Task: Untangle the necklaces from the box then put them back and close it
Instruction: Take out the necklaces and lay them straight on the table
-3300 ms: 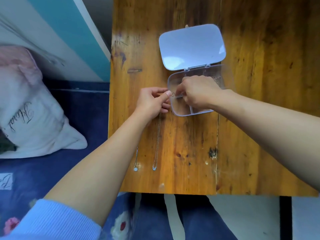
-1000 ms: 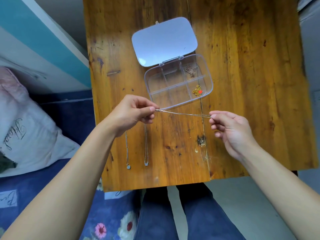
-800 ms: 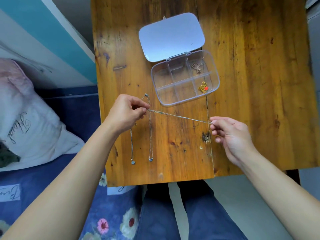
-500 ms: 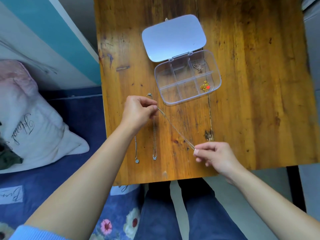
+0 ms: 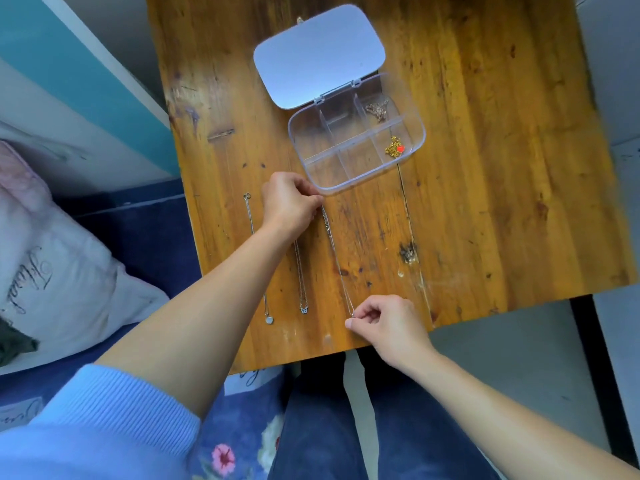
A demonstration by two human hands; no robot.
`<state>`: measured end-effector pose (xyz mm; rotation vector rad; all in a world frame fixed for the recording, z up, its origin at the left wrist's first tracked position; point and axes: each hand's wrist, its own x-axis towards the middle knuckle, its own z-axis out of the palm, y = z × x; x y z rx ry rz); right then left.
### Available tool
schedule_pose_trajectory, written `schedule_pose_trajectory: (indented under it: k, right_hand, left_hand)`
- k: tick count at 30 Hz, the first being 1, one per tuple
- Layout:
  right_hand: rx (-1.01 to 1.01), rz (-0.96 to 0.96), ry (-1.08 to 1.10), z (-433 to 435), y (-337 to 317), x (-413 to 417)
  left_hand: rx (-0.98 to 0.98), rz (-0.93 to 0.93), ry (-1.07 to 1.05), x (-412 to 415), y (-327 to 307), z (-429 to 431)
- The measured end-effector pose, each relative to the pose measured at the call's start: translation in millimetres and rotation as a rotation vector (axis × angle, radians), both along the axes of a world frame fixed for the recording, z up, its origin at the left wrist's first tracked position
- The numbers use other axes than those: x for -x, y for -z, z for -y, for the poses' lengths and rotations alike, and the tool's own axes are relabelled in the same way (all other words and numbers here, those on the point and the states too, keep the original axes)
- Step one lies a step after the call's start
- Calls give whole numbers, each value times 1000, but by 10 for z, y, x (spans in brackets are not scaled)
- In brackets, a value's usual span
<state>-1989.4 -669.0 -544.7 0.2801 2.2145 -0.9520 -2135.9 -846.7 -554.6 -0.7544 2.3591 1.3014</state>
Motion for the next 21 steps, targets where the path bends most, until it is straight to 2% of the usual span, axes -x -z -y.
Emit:
schedule_pose_trajectory:
  k: [8, 12, 15, 17, 21]
  right_hand:
    - [-252, -59, -259, 88, 62, 51]
    - [-261, -31, -346, 12, 3, 115]
    - [-214, -45, -342, -157, -147, 357]
    - [-187, -124, -249, -314, -294, 688]
    - [-186, -450, -76, -531, -542, 1596]
  left_hand:
    - [124, -32, 74, 44, 9, -64]
    - [149, -69, 112, 40, -41, -24]
    - [160, -112, 45, 50, -81, 54]
    - [88, -151, -79, 73, -121, 70]
    - [-44, -156, -185, 181, -211, -28]
